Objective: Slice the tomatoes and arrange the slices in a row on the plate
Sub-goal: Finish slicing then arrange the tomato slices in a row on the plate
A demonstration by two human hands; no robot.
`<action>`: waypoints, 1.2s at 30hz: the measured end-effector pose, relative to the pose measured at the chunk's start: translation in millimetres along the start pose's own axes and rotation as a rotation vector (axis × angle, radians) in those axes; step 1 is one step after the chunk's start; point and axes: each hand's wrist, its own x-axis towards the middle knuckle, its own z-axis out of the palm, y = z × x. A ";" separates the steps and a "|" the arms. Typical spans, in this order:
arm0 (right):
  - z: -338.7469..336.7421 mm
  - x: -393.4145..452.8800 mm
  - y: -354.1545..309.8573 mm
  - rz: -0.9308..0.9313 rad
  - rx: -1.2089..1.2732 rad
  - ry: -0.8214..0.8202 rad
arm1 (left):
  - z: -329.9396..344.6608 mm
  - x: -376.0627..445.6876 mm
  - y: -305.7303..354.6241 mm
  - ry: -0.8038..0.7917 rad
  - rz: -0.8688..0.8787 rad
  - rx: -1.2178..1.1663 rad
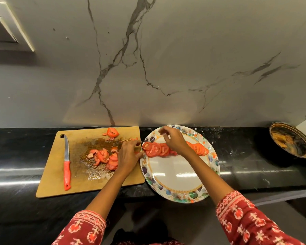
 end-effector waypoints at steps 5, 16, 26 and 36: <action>-26.0 -28.9 57.0 0.197 -0.058 0.192 | 4.0 1.3 15.7 -0.065 0.025 0.206; -32.2 -57.6 83.4 0.543 -0.102 0.207 | 14.3 3.5 29.8 -0.093 -0.016 0.326; -34.5 -48.8 86.8 0.622 -0.074 0.226 | 26.8 1.4 42.3 -0.087 -0.077 0.210; -31.9 -47.1 96.1 0.726 -0.022 0.210 | 40.3 -0.9 53.7 -0.093 -0.017 0.029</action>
